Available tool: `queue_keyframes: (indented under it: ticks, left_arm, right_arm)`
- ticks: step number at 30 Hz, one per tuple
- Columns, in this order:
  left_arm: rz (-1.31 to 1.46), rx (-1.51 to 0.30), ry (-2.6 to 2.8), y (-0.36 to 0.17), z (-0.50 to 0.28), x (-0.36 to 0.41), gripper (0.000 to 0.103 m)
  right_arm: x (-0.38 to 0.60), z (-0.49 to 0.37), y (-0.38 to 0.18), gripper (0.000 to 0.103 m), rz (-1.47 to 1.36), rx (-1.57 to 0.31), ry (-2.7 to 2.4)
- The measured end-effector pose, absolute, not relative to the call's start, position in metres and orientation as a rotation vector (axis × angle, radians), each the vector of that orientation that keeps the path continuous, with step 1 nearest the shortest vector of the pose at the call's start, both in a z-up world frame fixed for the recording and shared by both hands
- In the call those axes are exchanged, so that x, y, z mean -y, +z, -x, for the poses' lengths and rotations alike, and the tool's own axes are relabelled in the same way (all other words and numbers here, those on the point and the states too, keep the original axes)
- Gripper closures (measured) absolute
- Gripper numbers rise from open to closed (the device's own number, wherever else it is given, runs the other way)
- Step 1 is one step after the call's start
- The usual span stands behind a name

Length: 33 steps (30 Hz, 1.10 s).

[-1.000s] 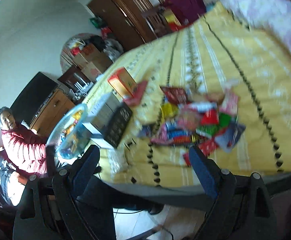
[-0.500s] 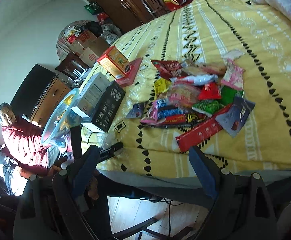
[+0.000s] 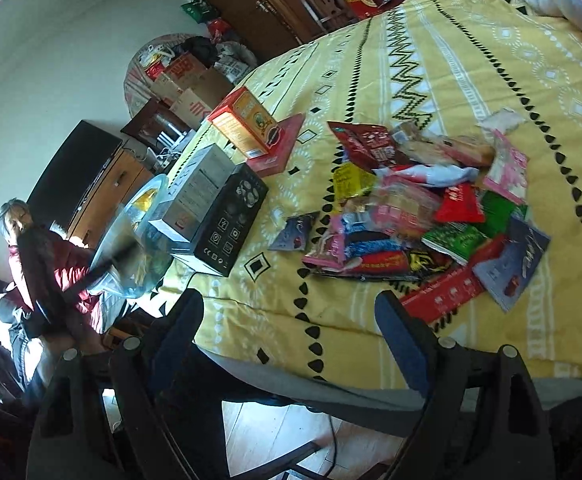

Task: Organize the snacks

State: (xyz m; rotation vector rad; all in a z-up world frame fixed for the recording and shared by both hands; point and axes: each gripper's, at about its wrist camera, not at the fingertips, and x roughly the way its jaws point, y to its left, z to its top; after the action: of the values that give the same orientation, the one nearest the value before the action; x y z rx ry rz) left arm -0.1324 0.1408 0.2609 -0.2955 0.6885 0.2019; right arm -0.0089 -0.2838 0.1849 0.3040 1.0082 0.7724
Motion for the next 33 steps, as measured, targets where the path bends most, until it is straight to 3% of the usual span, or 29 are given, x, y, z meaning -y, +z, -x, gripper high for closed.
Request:
queue_keyframes:
  ticks: [3,4,6,11,17,23,26,29,33]
  left_arm:
    - [0.292,-0.575,0.341,0.315,0.117,-0.206,0.059]
    - [0.281,-0.561,0.408,0.324,0.11,-0.226,0.035]
    - [0.292,-0.577,0.582,0.334,0.103,-0.267,0.013]
    - [0.344,-0.46,0.641,0.352,0.127,-0.296,0.011]
    - [0.342,-0.378,0.575,0.386,0.143,-0.269,0.011]
    - [0.254,-0.239,0.406,0.473,0.142,-0.231,0.009]
    - [0.278,-0.197,0.311,0.5,0.137,-0.215,0.001]
    - [0.236,-0.297,0.17,0.48,0.119,-0.184,0.0]
    - [0.256,-0.578,-0.053,0.378,0.077,-0.116,0.002]
  right_arm:
    - [0.27,0.006,0.188,0.013,-0.303,-1.005,0.798]
    - [0.267,0.006,0.188,0.013,-0.305,-1.003,0.805]
    - [0.262,0.007,0.189,0.013,-0.307,-1.003,0.816]
    - [0.264,0.018,0.185,0.012,-0.307,-1.009,0.817]
    - [0.296,0.013,0.192,0.012,-0.327,-1.003,0.765]
    - [0.337,0.002,0.274,0.012,-0.253,-0.816,0.691]
    - [0.364,0.002,0.321,0.009,-0.244,-0.688,0.638]
    - [0.379,0.004,0.34,0.007,-0.258,-0.615,0.613]
    - [0.376,0.0,0.3,0.007,-0.309,-0.719,0.611]
